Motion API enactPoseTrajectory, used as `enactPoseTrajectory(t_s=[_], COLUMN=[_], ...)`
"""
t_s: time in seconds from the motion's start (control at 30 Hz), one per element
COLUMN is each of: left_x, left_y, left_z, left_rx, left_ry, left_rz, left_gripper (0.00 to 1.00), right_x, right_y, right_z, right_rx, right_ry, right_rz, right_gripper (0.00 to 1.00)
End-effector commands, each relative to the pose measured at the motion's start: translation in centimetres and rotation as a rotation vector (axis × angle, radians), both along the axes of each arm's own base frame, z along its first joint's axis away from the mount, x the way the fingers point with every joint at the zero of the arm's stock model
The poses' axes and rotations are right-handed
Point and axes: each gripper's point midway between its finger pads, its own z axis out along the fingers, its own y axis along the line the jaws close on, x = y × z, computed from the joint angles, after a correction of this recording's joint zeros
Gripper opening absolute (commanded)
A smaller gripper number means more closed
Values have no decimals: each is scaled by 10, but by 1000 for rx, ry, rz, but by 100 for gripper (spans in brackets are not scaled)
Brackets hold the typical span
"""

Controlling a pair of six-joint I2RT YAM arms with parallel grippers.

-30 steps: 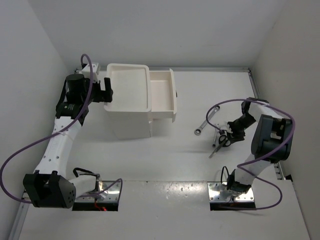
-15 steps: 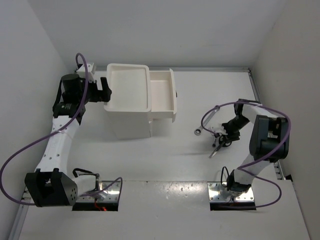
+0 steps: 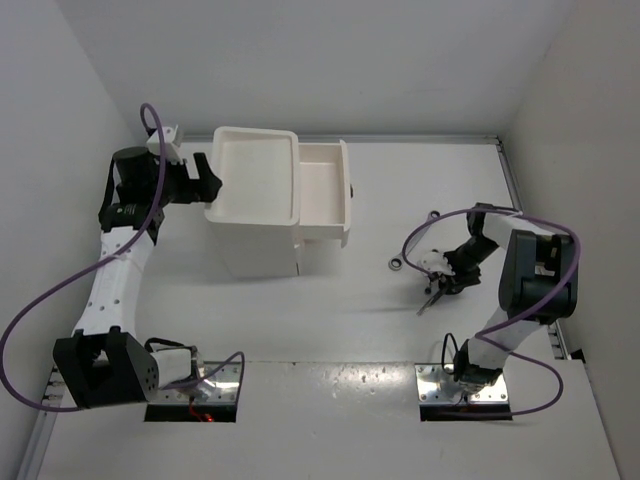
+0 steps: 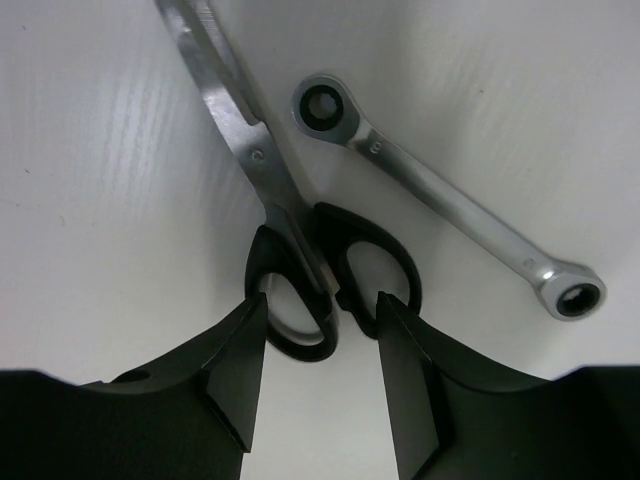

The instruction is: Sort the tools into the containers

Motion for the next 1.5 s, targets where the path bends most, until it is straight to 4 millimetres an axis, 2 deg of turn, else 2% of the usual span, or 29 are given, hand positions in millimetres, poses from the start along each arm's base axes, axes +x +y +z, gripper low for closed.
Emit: enactPoseTrajectory(t_s=[0.0,0.13,0.2,0.27,0.3,0.43,0.5,0.63,0.67,0.83,0.9,1.1,1.23,1.27,1.3,1.33,1.37,1.4,1.43,1.47], left_x=[10,12,12,12,12,12,13,10,7,0,-3,-9,-10,-10,-12,-11,-12,-11,-12,-11], left_y=[31,34,36,35,35,38,38,33,30,20,3,-27,-46,-48,-48,-46,-44,-39,-29,-25], left_z=[-1,-8,-3,-8,-8,-3,-3,2,4,22,27,58,55,55,59,59,63,63,62,62], left_rx=[37,13,0,-7,-7,-9,-9,-16,-18,-13,-22,-21,-5,0,-3,11,21,21,38,46], left_ry=[1,20,10,28,28,18,18,3,-10,-90,-101,-175,-151,-151,-162,-162,-174,-172,-175,-175], left_rz=[90,87,89,80,80,83,83,62,51,13,-26,-77,-90,-87,-75,-46,-24,8,60,85], left_gripper=[99,99,99,99,99,99,99,99,99,99,99,99,94,92,92,92,92,92,92,92], right_x=[21,21,21,21,27,26,26,21,17,14,15,9,6,6,15,18,27,29,34,34], right_y=[20,21,22,22,24,20,20,20,23,33,40,56,62,67,69,80,82,87,98,102], right_z=[-3,-7,-9,-11,-11,-21,-21,-25,-24,-10,1,31,49,57,68,81,101,112,132,143], right_rx=[92,91,94,93,82,71,71,85,96,136,162,245,293,331,351,420,454,499,587,637], right_ry=[-228,-242,-253,-256,-277,-252,-252,-249,-255,-300,-327,-357,-368,-351,-366,-362,-349,-325,-323,-232], right_rz=[676,696,694,695,706,701,701,687,683,645,611,468,349,251,193,129,16,-55,-126,-277], right_gripper=[48,48,48,48,48,48,45,32,23,4,1,0,0,0,0,0,0,0,0,0])
